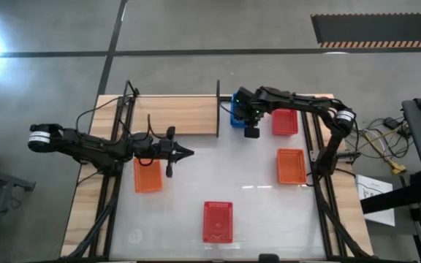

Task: Stack baskets on shelf by color
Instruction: Stack the bottom blue bin on top of the top blue bins, then stack the left orange bin on top of the right orange bins

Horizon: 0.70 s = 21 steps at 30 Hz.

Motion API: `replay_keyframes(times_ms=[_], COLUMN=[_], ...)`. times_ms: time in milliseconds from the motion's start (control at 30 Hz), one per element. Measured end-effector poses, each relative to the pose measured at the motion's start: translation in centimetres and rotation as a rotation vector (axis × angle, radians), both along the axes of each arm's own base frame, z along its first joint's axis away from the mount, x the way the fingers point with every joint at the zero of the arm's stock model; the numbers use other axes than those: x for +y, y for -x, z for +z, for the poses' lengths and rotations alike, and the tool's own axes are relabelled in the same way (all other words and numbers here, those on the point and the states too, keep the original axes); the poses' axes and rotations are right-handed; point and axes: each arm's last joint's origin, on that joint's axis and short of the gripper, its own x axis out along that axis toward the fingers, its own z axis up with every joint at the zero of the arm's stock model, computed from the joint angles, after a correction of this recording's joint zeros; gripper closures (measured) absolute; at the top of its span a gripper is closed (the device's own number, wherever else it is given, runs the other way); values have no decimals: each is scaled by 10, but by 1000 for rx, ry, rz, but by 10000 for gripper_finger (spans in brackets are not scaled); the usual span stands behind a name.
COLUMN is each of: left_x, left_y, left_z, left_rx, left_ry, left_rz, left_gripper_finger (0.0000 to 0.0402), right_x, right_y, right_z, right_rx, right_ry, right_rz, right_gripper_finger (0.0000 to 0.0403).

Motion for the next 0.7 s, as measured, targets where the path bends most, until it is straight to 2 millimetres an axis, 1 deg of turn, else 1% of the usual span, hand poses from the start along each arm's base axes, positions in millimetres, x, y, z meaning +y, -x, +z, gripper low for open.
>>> replay_keyframes(times_ms=[100,200,400,500,600,700], left_x=[0,0,0,-1,-1,-1], left_y=[-1,-1,-1,-2,-2,-2], left_z=[1,2,2,3,4,3], left_rx=[-4,-7,-7,-11,-13,6], left_ry=[0,0,0,-3,-6,1], left_rz=[0,-1,-3,-27,-37,-42], left_gripper_finger=[398,398,398,398,398,398], right_x=[0,-1,0,2,6,17], right_y=[0,0,2,5,11,19], right_z=[-1,1,8,15,25,33], right_rx=[4,0,-30,-44,-57,-82], right_ry=[3,14,21,26,21,24], right_rz=[13,9,-33,-69,-104,-120], right_gripper_finger=[393,381,331,309,307,335])
